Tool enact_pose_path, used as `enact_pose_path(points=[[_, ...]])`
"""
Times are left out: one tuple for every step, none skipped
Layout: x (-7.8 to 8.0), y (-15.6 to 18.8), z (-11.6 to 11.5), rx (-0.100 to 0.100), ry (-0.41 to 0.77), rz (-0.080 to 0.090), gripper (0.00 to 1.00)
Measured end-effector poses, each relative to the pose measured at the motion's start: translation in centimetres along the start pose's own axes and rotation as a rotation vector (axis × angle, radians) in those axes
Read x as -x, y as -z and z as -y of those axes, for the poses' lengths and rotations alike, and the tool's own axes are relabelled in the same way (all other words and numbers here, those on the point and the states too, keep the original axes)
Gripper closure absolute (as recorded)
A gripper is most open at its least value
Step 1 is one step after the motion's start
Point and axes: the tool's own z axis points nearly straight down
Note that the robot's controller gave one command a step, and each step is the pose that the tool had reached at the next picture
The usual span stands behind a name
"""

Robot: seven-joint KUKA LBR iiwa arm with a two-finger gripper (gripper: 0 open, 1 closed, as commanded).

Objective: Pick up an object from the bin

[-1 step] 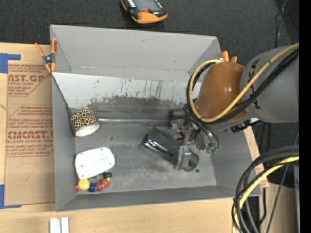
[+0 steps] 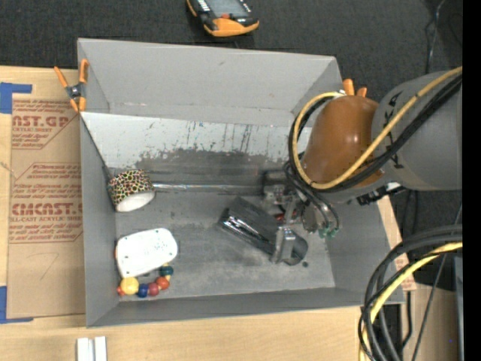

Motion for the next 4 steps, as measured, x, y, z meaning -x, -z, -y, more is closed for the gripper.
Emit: enact_pose_path(points=[[-2.1, -5.1, -4.8, -0.002, 0.378, 0.007, 0.0], [-1.1, -5.8, -4.5, 0.002, 0.06, 0.006, 0.0], [-1.8, -5.0, -2.0, -0.001, 0.396, 0.013, 1.0], [-1.8, -5.0, -2.0, 0.0, 0.396, 0.013, 1.0]])
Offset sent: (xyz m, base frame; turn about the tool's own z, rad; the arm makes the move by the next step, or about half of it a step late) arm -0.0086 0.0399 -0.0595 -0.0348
